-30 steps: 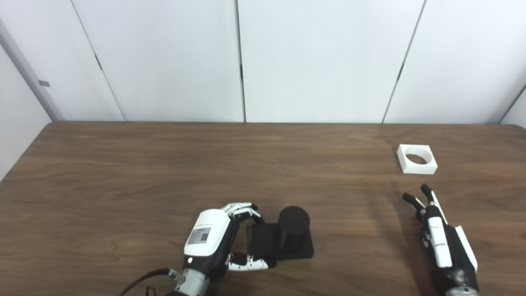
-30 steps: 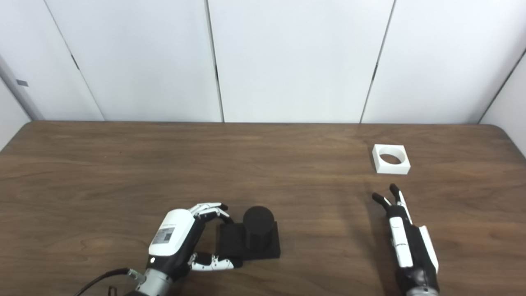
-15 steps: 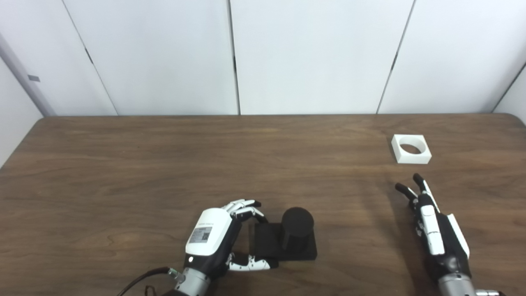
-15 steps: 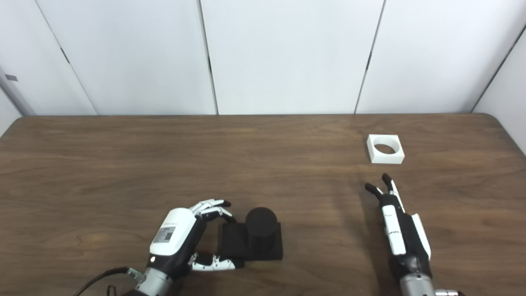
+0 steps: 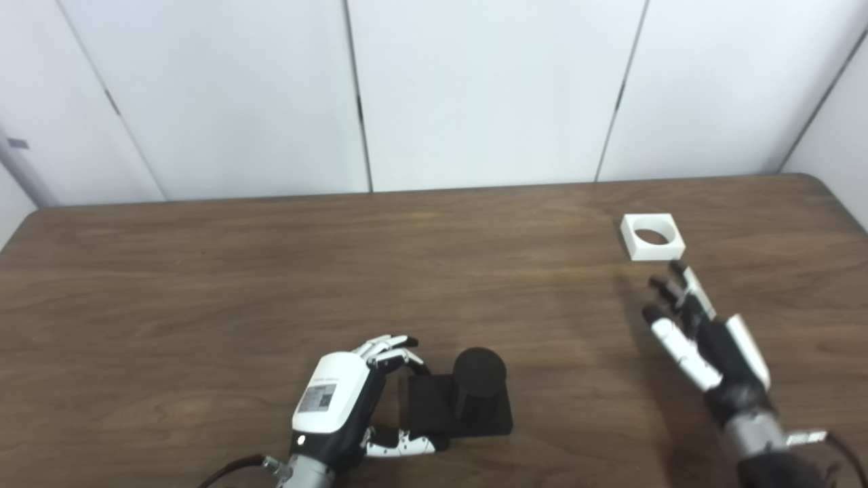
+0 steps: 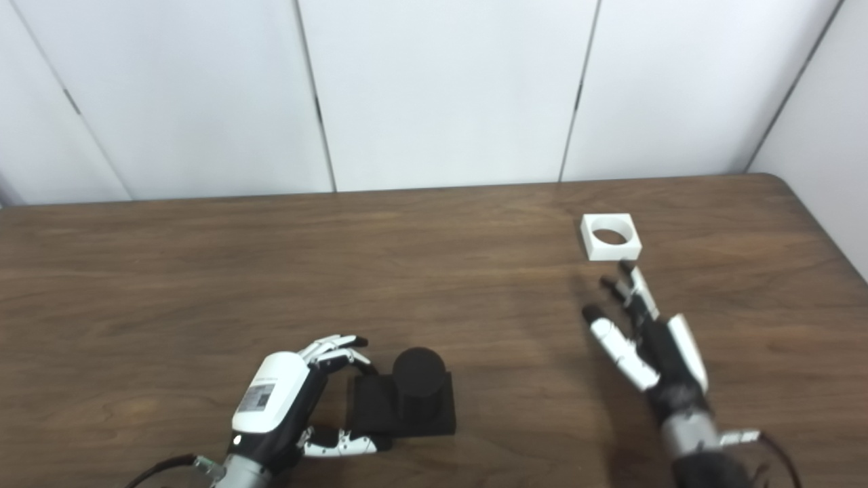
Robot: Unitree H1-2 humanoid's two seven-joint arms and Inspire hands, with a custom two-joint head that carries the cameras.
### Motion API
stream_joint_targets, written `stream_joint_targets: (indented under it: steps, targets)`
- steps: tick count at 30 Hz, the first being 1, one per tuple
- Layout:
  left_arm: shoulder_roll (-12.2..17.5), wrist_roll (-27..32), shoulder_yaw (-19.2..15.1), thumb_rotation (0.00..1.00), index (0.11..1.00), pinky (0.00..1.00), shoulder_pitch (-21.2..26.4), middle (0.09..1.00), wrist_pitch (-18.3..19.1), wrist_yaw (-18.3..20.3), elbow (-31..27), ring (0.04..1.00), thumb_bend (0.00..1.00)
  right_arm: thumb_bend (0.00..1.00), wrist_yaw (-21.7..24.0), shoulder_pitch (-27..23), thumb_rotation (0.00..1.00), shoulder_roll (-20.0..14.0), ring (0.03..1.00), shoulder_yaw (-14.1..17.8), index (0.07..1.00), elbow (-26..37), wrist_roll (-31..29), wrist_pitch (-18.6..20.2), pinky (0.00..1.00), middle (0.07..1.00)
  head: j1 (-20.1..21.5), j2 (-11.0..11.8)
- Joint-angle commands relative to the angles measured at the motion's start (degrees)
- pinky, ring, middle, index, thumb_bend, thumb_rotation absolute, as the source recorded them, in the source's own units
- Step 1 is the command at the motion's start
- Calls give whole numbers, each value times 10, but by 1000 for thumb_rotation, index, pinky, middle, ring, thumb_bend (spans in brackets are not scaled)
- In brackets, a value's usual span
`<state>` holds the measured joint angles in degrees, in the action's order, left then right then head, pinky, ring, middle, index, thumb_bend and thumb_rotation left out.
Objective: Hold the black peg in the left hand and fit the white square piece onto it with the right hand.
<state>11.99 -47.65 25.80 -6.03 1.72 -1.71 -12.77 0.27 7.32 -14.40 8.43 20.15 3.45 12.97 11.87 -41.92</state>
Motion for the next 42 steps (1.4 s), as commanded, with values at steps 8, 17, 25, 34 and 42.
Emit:
stream_joint_targets:
  steps: [8, 17, 25, 34, 42]
  targets:
    - [1, 0, 13, 51, 490, 709, -21, 813, 14, 50, 1, 830, 506, 733, 30, -96, 635, -84, 992, 21, 1000, 11, 9, 52, 1000, 977, 15, 5]
    - [0, -2, 15, 51, 490, 703, -19, 808, 10, 48, 6, 825, 506, 726, 63, -167, 585, -169, 991, -15, 1000, -33, 91, 69, 946, 1000, 15, 12]
    - [-2, -2, 15, 49, 489, 702, -20, 806, 14, 51, 5, 824, 507, 860, 125, -254, 306, -248, 1000, -97, 965, -86, 188, 85, 923, 1000, 21, 17]
    - [-2, -4, 16, 48, 489, 698, -24, 802, 16, 53, -1, 819, 508, 975, 206, -357, 196, -288, 1000, -198, 953, -195, 290, 100, 986, 1000, 27, 16]
    - [-1, -2, 15, 50, 490, 699, -24, 803, 15, 54, 0, 819, 506, 975, 253, -413, 182, -296, 1000, -232, 949, -262, 326, 98, 1000, 1000, 24, 15]
